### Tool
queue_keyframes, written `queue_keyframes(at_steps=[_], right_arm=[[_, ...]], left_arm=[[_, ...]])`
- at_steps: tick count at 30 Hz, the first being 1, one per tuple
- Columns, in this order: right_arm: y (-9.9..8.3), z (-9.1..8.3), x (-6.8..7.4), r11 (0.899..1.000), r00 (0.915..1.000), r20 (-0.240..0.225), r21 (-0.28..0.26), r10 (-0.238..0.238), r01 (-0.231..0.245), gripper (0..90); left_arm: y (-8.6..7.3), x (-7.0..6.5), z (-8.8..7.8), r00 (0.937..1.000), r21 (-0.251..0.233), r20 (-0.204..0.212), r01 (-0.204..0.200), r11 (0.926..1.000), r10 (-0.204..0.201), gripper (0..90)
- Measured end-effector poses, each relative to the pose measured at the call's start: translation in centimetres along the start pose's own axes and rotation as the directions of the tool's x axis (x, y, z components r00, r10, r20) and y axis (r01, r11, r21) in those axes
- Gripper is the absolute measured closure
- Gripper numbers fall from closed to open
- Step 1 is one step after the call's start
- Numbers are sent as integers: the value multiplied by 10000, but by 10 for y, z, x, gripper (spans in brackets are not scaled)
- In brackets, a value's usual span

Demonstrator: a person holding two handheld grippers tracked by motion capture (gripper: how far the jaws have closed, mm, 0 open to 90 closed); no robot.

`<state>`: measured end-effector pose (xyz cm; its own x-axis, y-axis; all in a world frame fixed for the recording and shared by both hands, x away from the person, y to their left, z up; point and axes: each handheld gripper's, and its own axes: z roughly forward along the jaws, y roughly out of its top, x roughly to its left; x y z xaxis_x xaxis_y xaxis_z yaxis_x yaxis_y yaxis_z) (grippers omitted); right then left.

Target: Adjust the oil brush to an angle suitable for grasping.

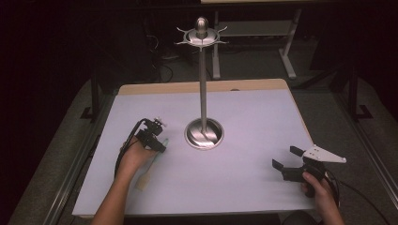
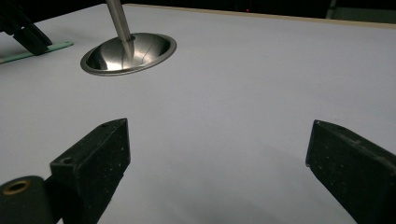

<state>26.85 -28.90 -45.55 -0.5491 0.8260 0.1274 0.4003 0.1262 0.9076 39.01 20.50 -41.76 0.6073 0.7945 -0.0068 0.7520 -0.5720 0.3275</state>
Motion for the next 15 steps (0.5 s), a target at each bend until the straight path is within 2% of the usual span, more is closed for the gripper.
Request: queue_keyframes(at_steps=[7,15], right_arm=[[0,0,1,10000,10000,73,12,-27,26,58],[0,0,1,10000,9999,104,31,-66,66,58]], left_arm=[[2,-3,0,9997,177,-80,-227,9996,228,702],[1,-2,0,9999,76,4,-107,9999,107,721]])
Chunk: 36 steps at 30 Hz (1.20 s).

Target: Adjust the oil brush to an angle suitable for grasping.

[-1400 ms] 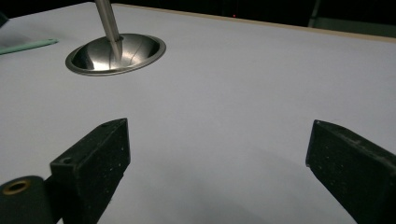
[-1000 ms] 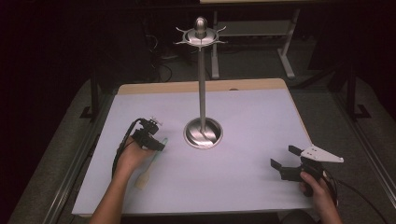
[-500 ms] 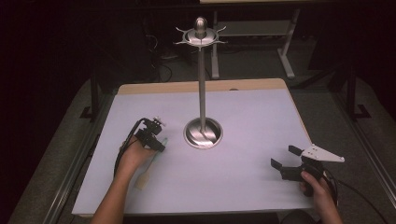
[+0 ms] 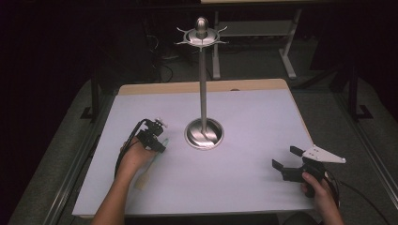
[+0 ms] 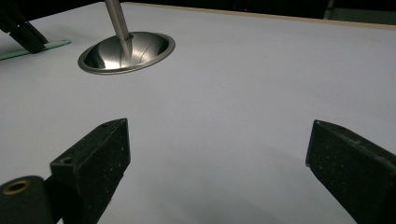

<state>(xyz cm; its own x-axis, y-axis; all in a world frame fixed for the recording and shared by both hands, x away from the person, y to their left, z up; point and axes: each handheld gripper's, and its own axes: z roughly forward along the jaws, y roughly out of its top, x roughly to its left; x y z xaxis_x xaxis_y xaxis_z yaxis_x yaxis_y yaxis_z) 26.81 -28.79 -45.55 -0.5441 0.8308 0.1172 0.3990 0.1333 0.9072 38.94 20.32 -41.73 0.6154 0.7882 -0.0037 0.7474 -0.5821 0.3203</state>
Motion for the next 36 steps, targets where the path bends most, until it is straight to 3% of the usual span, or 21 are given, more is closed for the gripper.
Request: queue_keyframes(at_steps=[3,10,23,30,32,33,36], right_arm=[[0,-1,0,10000,10000,15,-76,-12,12,58],[0,-1,0,9999,10000,-48,-96,-84,83,58],[0,-1,0,9999,9999,-103,-106,37,-38,58],[0,-1,-1,9999,9999,-125,-130,34,-35,58],[0,-1,-1,9999,9999,-124,-128,45,-47,58],[0,-1,-1,9999,9999,-122,-132,42,-43,58],[0,-1,-1,9999,9999,-125,-124,28,-30,58]], left_arm=[[1,2,0,9998,98,50,-168,9998,168,731],[-1,5,0,9999,-32,152,-49,10000,50,767],[-5,10,-2,9987,-368,480,-161,9992,179,774],[-9,16,-10,9940,-1075,1072,-100,9942,216,774],[-10,18,-13,9930,-1048,1125,-246,9942,364,774],[-12,18,-15,9907,-1302,1338,-82,9914,258,774],[-15,22,-20,9865,-1658,1574,-179,9860,444,773]])
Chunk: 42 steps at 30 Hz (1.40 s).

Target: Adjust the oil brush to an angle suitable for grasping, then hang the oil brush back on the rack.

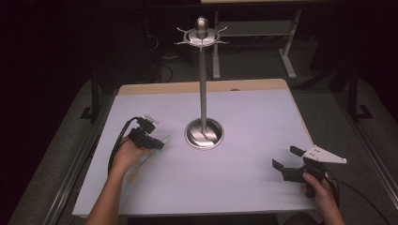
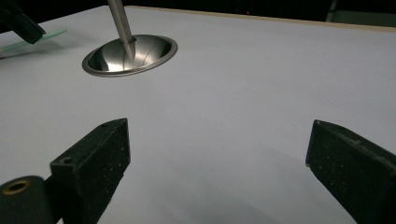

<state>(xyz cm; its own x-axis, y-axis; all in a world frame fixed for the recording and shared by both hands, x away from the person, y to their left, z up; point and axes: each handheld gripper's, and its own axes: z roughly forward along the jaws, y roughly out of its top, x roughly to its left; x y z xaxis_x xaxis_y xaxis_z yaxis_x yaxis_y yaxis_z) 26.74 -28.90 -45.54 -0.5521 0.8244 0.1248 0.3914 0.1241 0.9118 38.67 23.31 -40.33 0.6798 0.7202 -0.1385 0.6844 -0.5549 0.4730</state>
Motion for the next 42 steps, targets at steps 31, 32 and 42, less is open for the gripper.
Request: queue_keyframes(at_steps=[31,32,42], right_arm=[[1,2,-2,9997,9997,-227,209,124,-119,58],[1,2,-2,9997,9997,-229,214,128,-123,58],[1,3,-3,9996,9997,-200,254,130,-125,58]], left_arm=[[-20,5,-68,9657,-5664,2183,83,8241,1403,774],[-19,5,-70,9644,-5764,2197,64,8171,1474,774],[-4,-4,-92,9484,-6561,2395,2,7547,2080,774]])
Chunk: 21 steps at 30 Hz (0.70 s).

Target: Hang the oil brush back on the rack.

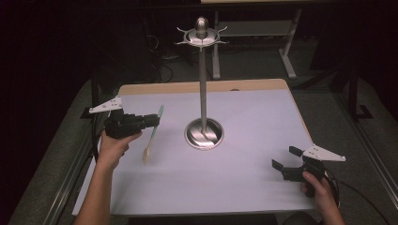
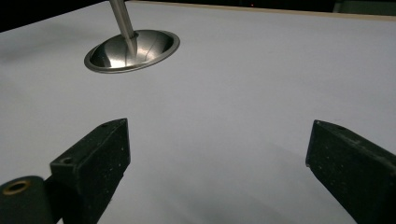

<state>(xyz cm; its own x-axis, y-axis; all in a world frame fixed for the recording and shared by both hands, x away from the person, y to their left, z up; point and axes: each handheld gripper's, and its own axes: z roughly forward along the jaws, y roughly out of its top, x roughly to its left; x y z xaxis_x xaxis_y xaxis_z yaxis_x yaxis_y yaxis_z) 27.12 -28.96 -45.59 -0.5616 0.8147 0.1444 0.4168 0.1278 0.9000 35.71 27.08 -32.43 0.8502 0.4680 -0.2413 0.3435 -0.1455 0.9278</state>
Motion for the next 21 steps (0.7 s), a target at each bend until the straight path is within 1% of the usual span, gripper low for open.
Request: queue_keyframes(at_steps=[4,6,7,8,10,12,13,14,19,21], right_arm=[[0,0,0,10000,10000,23,-12,24,-24,58],[0,0,0,10000,10000,37,-20,18,-18,58],[0,0,0,10000,10000,27,-4,32,-32,58],[0,0,0,10000,10000,27,-4,32,-32,58],[0,0,0,10000,10000,20,15,64,-64,58],[0,0,0,10000,10000,25,17,55,-55,58],[0,0,0,10000,10000,25,17,55,-55,58],[0,0,0,10000,10000,36,0,70,-70,58],[0,0,0,10000,10000,35,-1,78,-78,58],[0,0,0,10000,10000,34,3,79,-79,58]], left_arm=[[10,-1,1,9999,-233,120,-93,9997,96,773],[21,-3,2,9995,-487,263,-168,9987,181,773],[25,-4,3,9992,-517,294,-237,9984,253,773],[25,-4,3,9992,-517,294,-237,9984,253,773],[37,-7,4,9983,-696,423,-372,9969,402,773],[45,-8,5,9975,-770,513,-451,9960,491,773],[45,-8,5,9975,-770,513,-451,9960,491,773],[51,-8,6,9969,-825,555,-507,9953,554,773],[71,-12,6,9938,-999,709,-788,9919,861,773],[79,-13,7,9930,-1116,775,-803,9905,893,773]])
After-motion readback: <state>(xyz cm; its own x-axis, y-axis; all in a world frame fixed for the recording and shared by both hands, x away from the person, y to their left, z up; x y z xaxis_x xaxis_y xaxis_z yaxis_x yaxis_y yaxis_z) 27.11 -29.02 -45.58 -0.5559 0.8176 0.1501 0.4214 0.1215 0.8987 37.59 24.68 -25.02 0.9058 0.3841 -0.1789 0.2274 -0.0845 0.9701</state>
